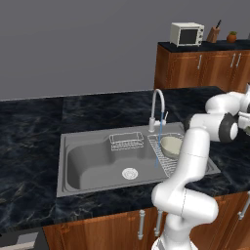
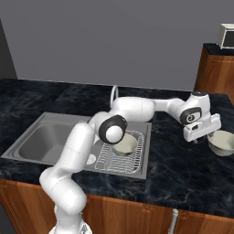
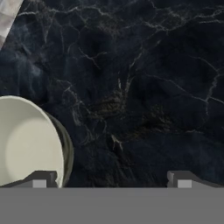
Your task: Rinse each bowl for a few seconds and place them down in the sink or on the counter.
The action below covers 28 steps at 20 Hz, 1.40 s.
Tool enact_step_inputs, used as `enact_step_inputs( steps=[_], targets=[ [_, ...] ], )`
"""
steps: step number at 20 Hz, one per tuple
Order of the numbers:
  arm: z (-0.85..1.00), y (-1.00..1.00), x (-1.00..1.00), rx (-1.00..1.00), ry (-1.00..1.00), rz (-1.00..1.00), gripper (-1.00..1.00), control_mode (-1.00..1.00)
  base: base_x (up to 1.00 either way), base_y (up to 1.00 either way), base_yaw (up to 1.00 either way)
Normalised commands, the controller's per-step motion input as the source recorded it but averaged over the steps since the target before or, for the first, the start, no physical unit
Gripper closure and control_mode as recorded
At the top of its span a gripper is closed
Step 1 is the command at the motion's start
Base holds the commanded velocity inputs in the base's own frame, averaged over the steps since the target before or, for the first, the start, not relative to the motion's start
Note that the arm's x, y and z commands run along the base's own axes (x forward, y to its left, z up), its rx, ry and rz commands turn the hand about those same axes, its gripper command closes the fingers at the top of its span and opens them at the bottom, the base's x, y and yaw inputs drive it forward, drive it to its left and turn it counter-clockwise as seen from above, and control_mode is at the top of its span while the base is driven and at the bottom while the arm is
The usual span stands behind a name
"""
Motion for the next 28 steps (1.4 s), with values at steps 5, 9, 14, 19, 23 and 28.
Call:
enact_step_inputs(
  steps=[5,9,14,19,23,28],
  targets=[
    [-0.10,-0.05,0.08,-0.02,-0.01,0.00,-1.00,-1.00,0.00,0.00,0.00],
    [-0.01,-0.10,0.12,-0.01,0.00,0.00,-1.00,-1.00,0.00,0.00,0.00],
    [0.00,-0.16,0.16,0.00,0.00,0.00,-1.00,-1.00,0.00,0.00,0.00],
    [0.00,-0.17,0.15,0.00,0.00,0.00,-1.00,-1.00,0.00,0.00,0.00],
    [0.00,-0.18,0.15,0.00,0.00,0.00,-1.00,-1.00,0.00,0.00,0.00],
    [-0.05,-0.11,0.16,0.00,0.00,0.00,-1.00,-1.00,0.00,0.00,0.00]
  ],
)
